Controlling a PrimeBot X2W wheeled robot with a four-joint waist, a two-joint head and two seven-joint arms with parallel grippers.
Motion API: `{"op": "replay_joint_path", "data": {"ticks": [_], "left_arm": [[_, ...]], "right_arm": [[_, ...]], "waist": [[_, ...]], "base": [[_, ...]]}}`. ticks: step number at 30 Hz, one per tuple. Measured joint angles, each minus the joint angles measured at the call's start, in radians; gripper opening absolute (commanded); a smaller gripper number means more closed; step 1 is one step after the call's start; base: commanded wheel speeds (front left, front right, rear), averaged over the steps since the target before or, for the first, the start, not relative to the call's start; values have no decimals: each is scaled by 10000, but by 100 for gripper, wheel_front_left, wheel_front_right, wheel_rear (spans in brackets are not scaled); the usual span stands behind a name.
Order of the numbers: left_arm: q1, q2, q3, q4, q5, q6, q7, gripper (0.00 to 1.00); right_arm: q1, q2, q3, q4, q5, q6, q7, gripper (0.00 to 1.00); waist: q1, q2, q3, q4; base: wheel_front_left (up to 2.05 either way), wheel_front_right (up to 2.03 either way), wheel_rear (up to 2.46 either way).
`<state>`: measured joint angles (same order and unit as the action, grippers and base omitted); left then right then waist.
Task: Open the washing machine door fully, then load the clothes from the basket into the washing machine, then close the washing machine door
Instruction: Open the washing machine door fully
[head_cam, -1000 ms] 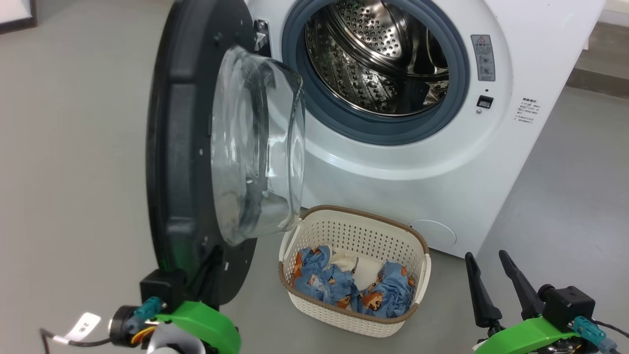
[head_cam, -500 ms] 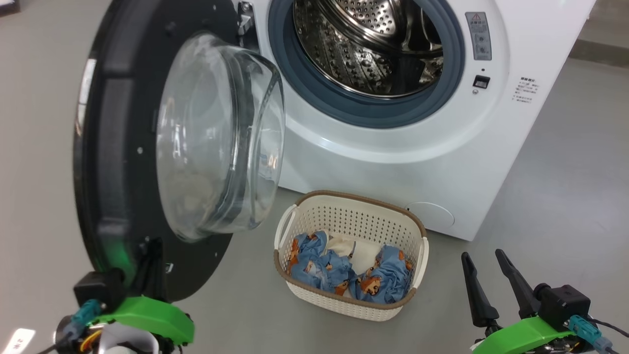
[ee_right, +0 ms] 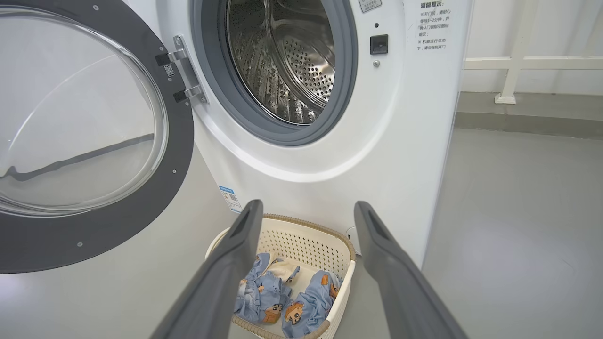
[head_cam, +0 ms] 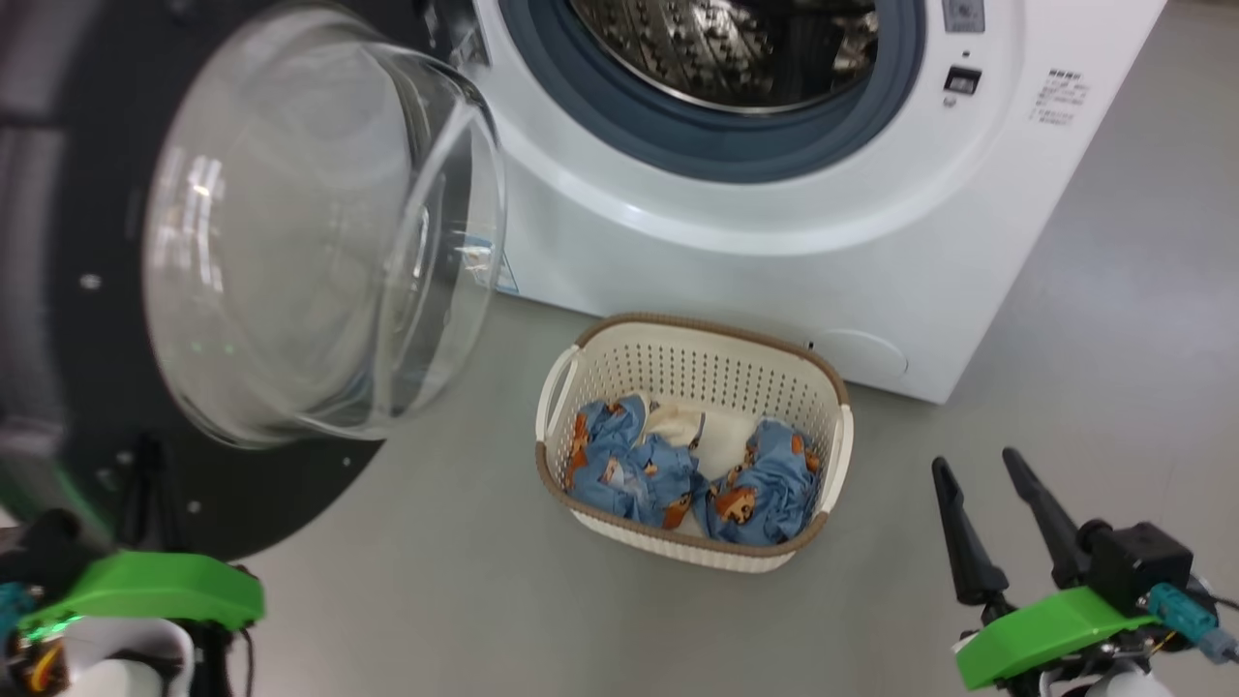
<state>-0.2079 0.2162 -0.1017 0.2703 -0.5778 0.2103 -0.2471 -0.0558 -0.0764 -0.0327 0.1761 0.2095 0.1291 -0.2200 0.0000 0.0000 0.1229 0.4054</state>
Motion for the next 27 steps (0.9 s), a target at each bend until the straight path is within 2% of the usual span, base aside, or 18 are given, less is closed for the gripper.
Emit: {"op": "replay_joint_path", "data": {"ticks": [3, 9, 27], "left_arm": [[-82, -38, 543, 35, 2, -52, -10, 0], [-508, 10, 1839, 533, -4, -508, -12, 0], [-2363, 100, 4224, 2307, 729, -1480, -84, 0]], "right_arm": [[-174, -180, 12, -219, -150, 0, 127, 100], [-295, -500, 75, -667, -236, 0, 495, 100], [-299, -1172, -399, -2153, -322, 0, 1413, 100]], "waist": [[0, 1, 287, 0], [0, 0, 861, -100], [0, 0, 2363, -271]], "base": [[0, 0, 0], [0, 0, 0], [0, 0, 0]]}}
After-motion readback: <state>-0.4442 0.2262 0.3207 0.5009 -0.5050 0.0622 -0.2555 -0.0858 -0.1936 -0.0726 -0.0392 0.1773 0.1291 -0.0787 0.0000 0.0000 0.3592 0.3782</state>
